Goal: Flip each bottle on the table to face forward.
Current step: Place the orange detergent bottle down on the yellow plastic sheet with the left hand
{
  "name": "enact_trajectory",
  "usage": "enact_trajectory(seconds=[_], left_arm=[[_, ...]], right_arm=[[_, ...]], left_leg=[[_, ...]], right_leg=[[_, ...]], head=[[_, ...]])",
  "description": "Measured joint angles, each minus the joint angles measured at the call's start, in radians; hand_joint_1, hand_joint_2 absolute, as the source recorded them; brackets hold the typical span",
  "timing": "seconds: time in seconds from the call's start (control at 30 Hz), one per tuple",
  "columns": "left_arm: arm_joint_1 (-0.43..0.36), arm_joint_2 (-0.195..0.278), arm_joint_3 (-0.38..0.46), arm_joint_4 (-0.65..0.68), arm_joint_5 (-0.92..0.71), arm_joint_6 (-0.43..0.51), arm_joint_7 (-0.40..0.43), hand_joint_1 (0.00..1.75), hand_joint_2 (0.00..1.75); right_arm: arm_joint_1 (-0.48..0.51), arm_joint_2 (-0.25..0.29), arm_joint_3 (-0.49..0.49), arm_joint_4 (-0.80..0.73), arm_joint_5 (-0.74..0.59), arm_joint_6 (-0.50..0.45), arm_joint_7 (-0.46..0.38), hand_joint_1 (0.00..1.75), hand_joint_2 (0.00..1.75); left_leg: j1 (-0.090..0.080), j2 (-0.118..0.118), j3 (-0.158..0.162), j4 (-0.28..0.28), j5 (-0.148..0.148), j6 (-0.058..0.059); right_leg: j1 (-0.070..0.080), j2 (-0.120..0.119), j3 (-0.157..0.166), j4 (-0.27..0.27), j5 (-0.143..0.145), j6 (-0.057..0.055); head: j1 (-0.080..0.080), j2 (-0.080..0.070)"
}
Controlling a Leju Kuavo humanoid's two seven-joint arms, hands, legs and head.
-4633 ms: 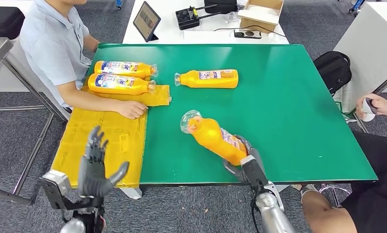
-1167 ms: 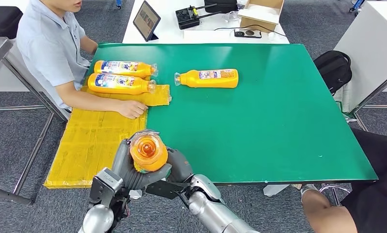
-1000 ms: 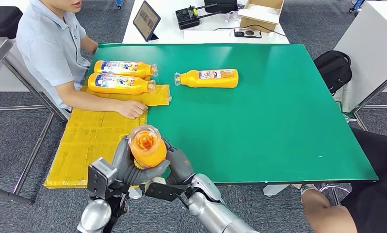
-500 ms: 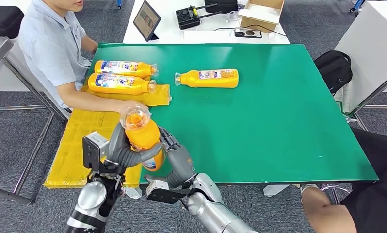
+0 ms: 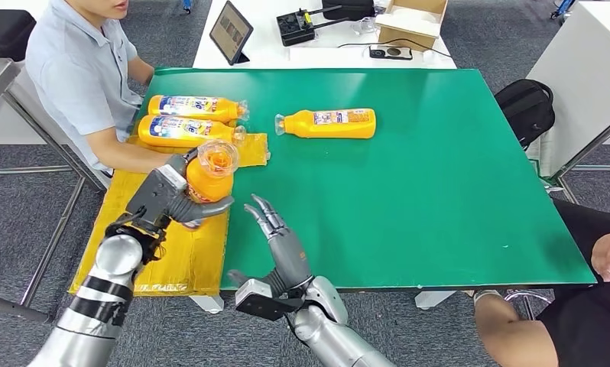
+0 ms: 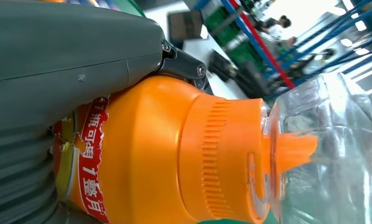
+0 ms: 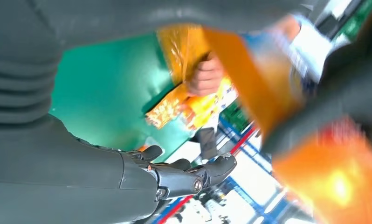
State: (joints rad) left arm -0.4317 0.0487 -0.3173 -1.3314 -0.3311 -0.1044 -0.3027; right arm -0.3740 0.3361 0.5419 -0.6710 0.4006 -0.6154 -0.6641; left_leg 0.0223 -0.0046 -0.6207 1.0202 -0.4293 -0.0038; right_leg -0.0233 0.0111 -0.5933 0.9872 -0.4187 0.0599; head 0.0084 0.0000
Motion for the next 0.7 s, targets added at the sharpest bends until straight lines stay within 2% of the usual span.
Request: enact_trajectory(seconds=[0.2, 0.33, 0.5, 0.7], left_arm=[[-0.073, 0.079, -0.004, 0.107, -0.229, 0.040, 0.036, 1.75, 1.75], [-0.128, 0.112, -0.011, 0.219, -0.347, 0.050, 0.060, 1.75, 1.75], [-0.193, 0.119, -0.035, 0.377, -0.429, 0.048, 0.081, 1.75, 1.75], [-0.263, 0.099, -0.074, 0.561, -0.486, 0.037, 0.094, 1.73, 1.75]], right_arm=[[0.021, -0.011, -0.022, -0.042, -0.037, 0.018, 0.000, 0.00, 0.00], [0.035, -0.012, -0.030, -0.060, -0.041, 0.056, 0.000, 0.00, 0.00], [0.047, -0.010, -0.030, -0.078, -0.050, 0.098, 0.000, 0.00, 0.00], [0.050, -0.008, -0.016, -0.101, -0.074, 0.141, 0.000, 0.00, 0.00]], left_leg=[[0.000, 0.000, 0.000, 0.000, 0.000, 0.000], [0.000, 0.000, 0.000, 0.000, 0.001, -0.001], [0.000, 0.000, 0.000, 0.000, 0.001, -0.001], [0.000, 0.000, 0.000, 0.000, 0.001, -0.001]], right_leg=[[0.000, 0.000, 0.000, 0.000, 0.000, 0.000], [0.000, 0.000, 0.000, 0.000, 0.000, 0.000], [0.000, 0.000, 0.000, 0.000, 0.000, 0.000], [0.000, 0.000, 0.000, 0.000, 0.000, 0.000]], head=[[0.000, 0.000], [0.000, 0.000], [0.000, 0.000], [0.000, 0.000]])
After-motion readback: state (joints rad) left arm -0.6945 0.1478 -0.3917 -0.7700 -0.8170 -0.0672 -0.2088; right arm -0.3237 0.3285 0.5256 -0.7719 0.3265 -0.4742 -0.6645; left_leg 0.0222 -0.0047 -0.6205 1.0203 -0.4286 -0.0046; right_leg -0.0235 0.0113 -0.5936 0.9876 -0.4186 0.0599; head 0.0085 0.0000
